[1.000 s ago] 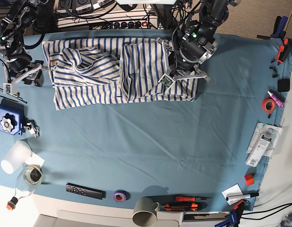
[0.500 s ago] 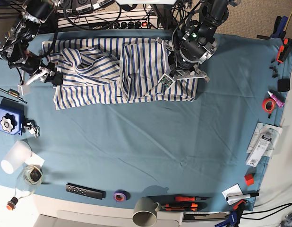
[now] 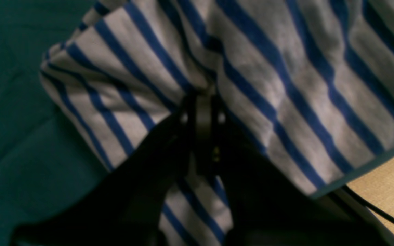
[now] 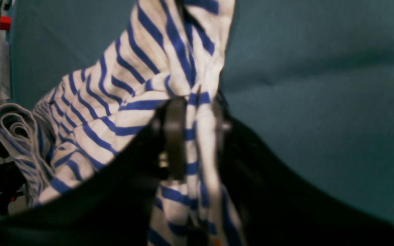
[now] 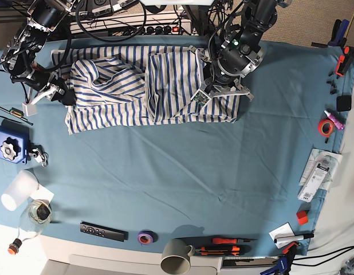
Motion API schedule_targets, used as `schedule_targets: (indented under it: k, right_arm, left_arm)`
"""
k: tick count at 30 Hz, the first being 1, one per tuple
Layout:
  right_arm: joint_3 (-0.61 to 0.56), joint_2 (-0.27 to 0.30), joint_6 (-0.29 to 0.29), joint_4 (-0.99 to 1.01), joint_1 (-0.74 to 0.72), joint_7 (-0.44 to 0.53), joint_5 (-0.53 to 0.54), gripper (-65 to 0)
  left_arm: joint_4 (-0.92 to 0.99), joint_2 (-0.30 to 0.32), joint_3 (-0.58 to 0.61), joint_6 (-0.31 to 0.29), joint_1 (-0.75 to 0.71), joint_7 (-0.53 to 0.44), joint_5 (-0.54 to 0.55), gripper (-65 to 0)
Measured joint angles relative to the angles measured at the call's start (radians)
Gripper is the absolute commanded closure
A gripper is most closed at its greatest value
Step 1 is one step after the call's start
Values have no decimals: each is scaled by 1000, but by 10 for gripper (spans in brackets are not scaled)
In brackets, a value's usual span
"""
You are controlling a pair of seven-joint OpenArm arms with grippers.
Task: Fold the T-shirt properly
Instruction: 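Grasp the opposite shirt end with the right gripper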
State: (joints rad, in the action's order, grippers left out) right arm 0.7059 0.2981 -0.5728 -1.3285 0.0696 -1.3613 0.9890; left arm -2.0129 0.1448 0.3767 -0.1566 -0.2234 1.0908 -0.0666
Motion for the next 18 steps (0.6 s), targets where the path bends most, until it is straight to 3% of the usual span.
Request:
schedule_targets:
  k: [3, 6, 9, 14, 18]
  right_arm:
    - [0, 0, 2, 0, 0, 0, -6, 0]
    - [0, 0, 3, 0, 0, -1, -2, 0]
    - [0, -5, 11, -17, 11, -36, 78, 0]
    - [-2, -14, -46, -140, 16, -51, 198, 0]
    - [-2, -10, -60, -253, 11, -54, 206, 0]
  left_arm:
    - [0, 0, 0, 0, 0, 0, 0, -20]
    - [0, 0, 0, 0, 0, 0, 0, -20]
    - [0, 0, 0, 0, 0, 0, 0, -19]
    - [0, 0, 0, 0, 0, 0, 11, -19]
    - [0, 0, 0, 0, 0, 0, 11, -19]
